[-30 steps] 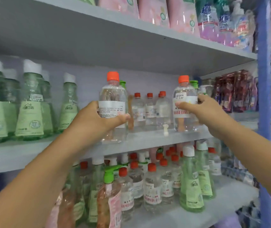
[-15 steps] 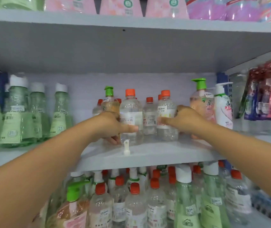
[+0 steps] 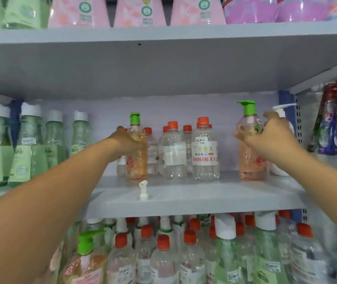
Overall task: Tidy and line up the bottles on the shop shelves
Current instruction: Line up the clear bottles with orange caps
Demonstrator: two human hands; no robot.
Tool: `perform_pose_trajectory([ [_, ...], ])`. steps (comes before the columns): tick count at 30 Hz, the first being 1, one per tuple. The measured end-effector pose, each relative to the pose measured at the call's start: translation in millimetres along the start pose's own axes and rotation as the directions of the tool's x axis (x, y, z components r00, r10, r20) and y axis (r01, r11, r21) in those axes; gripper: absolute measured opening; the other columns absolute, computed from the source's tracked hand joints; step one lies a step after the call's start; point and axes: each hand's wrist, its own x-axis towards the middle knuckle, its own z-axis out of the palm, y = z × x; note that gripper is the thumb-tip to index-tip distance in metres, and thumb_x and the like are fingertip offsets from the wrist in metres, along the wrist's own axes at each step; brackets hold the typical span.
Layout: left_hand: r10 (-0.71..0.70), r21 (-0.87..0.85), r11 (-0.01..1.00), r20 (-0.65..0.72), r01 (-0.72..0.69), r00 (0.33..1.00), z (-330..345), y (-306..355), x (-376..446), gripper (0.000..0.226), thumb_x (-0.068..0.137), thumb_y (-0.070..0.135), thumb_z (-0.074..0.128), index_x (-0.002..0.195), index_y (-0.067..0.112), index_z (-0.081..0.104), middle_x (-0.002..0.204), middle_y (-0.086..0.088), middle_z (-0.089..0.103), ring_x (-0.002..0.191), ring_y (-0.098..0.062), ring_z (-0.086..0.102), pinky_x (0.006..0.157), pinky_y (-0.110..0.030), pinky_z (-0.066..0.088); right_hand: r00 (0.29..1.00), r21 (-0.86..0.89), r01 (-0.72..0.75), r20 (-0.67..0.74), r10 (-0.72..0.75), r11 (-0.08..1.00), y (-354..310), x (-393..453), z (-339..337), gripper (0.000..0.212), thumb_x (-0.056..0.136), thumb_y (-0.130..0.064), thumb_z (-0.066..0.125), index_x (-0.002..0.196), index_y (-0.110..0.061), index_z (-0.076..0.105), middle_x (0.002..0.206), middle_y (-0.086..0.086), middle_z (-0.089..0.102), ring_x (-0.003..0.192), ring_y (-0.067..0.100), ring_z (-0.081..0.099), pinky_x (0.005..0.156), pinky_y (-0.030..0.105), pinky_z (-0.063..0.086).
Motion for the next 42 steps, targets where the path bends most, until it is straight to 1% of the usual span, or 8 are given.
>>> perform_pose_trajectory([
  [2, 0.036, -0.05, 0.998, 0.014, -0.035, 0.999, 7.4, -7.9, 8.6, 0.074, 0.081, 0.047, 0.082, 0.133, 0.017, 0.04, 0.116, -0.003, 0.06, 0.087, -0.015, 0.059, 0.06, -0.03, 0.049, 0.997, 0.012, -0.058, 0.052, 0.057, 0.998, 3.7, -0.9, 6.5, 0.094, 0.077, -0.054, 0.082, 0.148, -0.015, 0.035, 0.136, 0.018, 0.049, 0.103, 0.032, 0.057, 0.072, 0.035, 0.047],
  [5, 0.04, -0.134, 0.99, 0.026, -0.036, 0.999, 11.2, -16.9, 17.0, 0.062, 0.081, 0.04, 0.084, 0.124, 0.016, 0.045, 0.11, -0.004, 0.062, 0.093, -0.02, 0.064, 0.079, -0.04, 0.061, 0.964, -0.001, -0.184, 0.197, 0.18, 0.983, 9.8, -0.9, 16.3, 0.08, 0.081, -0.043, 0.083, 0.138, -0.012, 0.037, 0.119, 0.012, 0.059, 0.09, 0.027, 0.059, 0.058, 0.029, 0.042],
  [9, 0.025, -0.186, 0.982, 0.023, -0.021, 0.999, 7.1, -22.6, 11.9, 0.044, 0.079, 0.041, 0.083, 0.101, 0.02, 0.052, 0.107, -0.005, 0.065, 0.09, -0.019, 0.067, 0.081, -0.04, 0.062, 0.935, 0.085, -0.219, 0.304, 0.185, 0.972, 9.7, -3.2, 17.2, 0.065, 0.077, -0.035, 0.086, 0.126, -0.01, 0.052, 0.112, 0.014, 0.068, 0.091, 0.031, 0.067, 0.068, 0.037, 0.056],
  [15, 0.059, -0.082, 0.995, -0.067, -0.064, 0.996, -8.5, -22.9, -25.4, 0.063, 0.066, 0.063, 0.082, 0.104, 0.029, 0.045, 0.094, 0.009, 0.058, 0.079, -0.007, 0.056, 0.055, -0.026, 0.039, 0.927, 0.129, -0.079, 0.373, 0.025, 0.989, -15.4, -34.7, 9.3, 0.056, 0.066, -0.077, 0.072, 0.097, -0.032, 0.06, 0.094, -0.008, 0.069, 0.081, 0.01, 0.066, 0.058, 0.023, 0.045],
  [30, -0.005, 0.042, 0.999, -0.221, 0.015, 0.975, -101.7, -102.2, -64.7, 0.109, 0.064, 0.08, 0.075, 0.146, 0.015, 0.045, 0.082, 0.005, 0.064, 0.074, -0.013, 0.063, 0.056, -0.026, 0.041, 0.74, 0.343, 0.019, 0.627, -0.244, 0.939, -121.7, -87.4, 44.8, 0.07, 0.046, -0.08, 0.076, 0.101, -0.037, 0.071, 0.091, -0.021, 0.077, 0.083, -0.001, 0.074, 0.066, 0.025, 0.059],
  [34, -0.051, 0.069, 0.995, -0.197, 0.066, 0.979, -128.2, -125.2, -59.9, 0.104, 0.051, 0.086, 0.073, 0.12, 0.009, 0.063, 0.076, -0.002, 0.072, 0.063, -0.014, 0.064, 0.059, -0.03, 0.052, 0.67, 0.298, 0.0, 0.709, -0.222, 0.954, -165.3, -93.8, 86.3, 0.061, 0.059, -0.071, 0.083, 0.105, -0.032, 0.071, 0.099, -0.007, 0.079, 0.078, 0.011, 0.077, 0.063, 0.032, 0.064],
  [37, 0.02, 0.146, 0.989, -0.344, 0.033, 0.939, -128.8, -144.8, -57.3, 0.118, 0.065, 0.078, 0.075, 0.15, 0.008, 0.035, 0.051, 0.005, 0.061, 0.044, -0.008, 0.058, 0.044, -0.026, 0.042, 0.616, 0.316, -0.034, 0.753, -0.229, 0.948, -200.9, -98.9, 127.0, 0.043, 0.075, -0.054, 0.084, 0.103, -0.024, 0.07, 0.098, 0.0, 0.079, 0.078, 0.014, 0.078, 0.066, 0.034, 0.064],
  [42, 0.269, 0.4, 0.915, -0.525, -0.045, 0.807, -126.4, -172.2, -58.5, 0.114, 0.072, 0.072, 0.072, 0.156, 0.019, 0.018, 0.113, -0.016, 0.061, 0.1, -0.036, 0.064, 0.078, -0.049, 0.057, 0.477, 0.22, 0.101, 0.845, -0.242, 0.97, -243.1, -109.1, 170.1, 0.065, 0.088, -0.065, 0.062, 0.13, -0.016, 0.058, 0.125, 0.001, 0.069, 0.105, 0.013, 0.07, 0.089, 0.033, 0.061],
])
